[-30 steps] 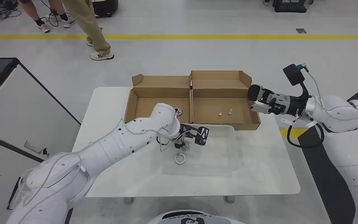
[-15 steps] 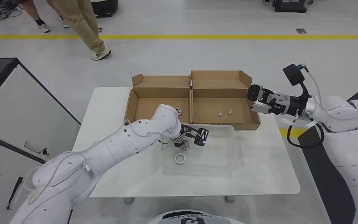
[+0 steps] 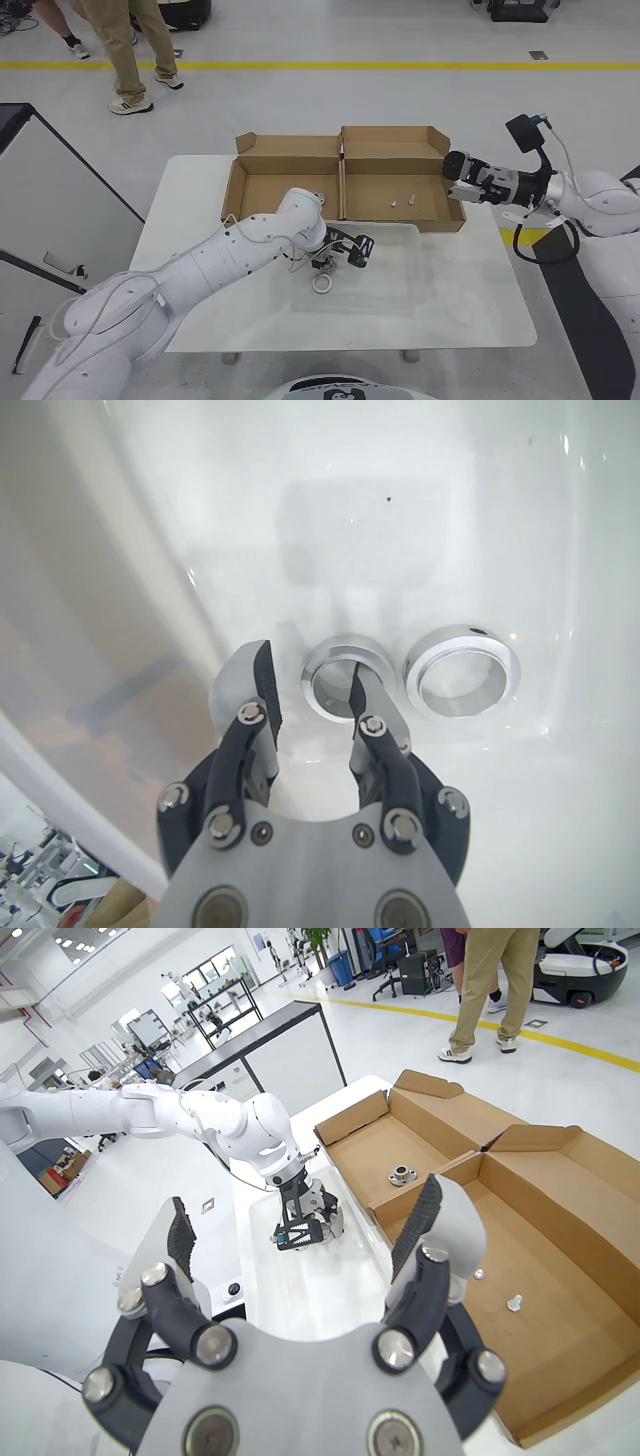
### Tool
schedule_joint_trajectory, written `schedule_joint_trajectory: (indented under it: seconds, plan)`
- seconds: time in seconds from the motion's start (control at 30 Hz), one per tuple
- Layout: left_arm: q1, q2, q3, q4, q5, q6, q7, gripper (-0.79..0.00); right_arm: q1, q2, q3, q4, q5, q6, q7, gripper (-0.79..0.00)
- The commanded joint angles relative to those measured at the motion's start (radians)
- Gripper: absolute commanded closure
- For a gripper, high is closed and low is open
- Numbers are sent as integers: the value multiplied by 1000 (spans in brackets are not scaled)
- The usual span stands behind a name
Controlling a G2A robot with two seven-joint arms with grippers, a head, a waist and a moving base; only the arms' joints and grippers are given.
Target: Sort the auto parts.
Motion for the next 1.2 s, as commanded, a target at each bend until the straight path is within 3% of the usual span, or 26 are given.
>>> schedule_joint_trajectory:
  seconds: [0.0, 0.47, 1.17]
  plan:
    - [-2, -3, -2, -2, -7, 1, -9, -379, 0, 0, 0, 0, 0, 0, 0, -785]
    - [-14, -22, -2, 38, -8, -14, -26, -271, 0, 0, 0, 0, 0, 0, 0, -785]
    - [-21, -40, 12, 71, -38, -25, -50, -252, 0, 0, 0, 0, 0, 0, 0, -785]
